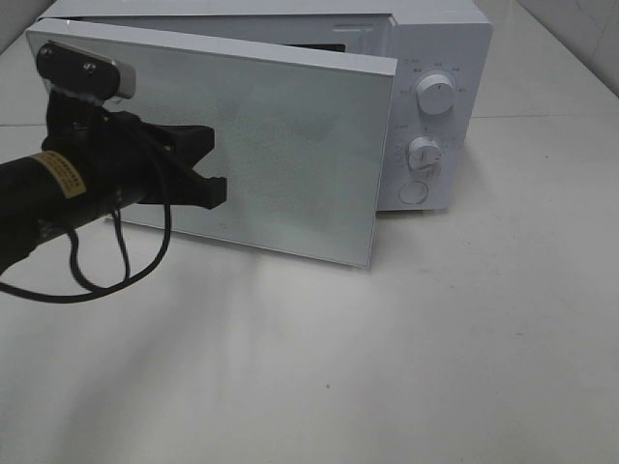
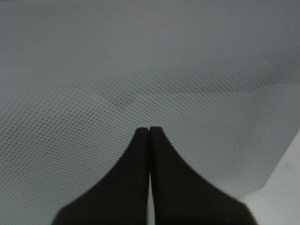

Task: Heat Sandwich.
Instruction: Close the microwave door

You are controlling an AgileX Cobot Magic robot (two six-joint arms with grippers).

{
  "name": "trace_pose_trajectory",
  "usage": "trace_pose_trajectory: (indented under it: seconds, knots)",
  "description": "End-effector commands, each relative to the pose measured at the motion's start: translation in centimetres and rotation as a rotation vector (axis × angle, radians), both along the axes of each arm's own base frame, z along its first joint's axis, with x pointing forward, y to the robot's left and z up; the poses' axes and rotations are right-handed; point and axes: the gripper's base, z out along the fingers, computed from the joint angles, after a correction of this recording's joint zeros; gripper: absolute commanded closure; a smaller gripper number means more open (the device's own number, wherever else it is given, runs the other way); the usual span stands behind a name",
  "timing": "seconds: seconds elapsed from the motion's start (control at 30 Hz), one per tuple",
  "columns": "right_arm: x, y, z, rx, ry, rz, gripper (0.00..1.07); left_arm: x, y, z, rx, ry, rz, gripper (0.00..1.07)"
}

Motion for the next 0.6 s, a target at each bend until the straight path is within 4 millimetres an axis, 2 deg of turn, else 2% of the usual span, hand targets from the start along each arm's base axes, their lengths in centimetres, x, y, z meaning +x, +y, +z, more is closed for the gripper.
trace_pose_trajectory:
  seconds: [0.03,0.27,0.6]
  knots:
    - [-0.4,0.0,0.1,-0.002,-0.038,-0.011,0.39,0.8,-1.6,0.3,-0.022,0.01,0.0,1.07]
    - [-0.4,0.0,0.1,-0.002,-0.038,-0.011,0.39,2.5,-5.6,0.5,-0.02,0.009,-0.062,1.07]
    - [-0.4,0.0,0.1,-0.002,-0.038,-0.011,0.39,4.7,-9.6,0.7,-0.014,0.017,-0.099,1.07]
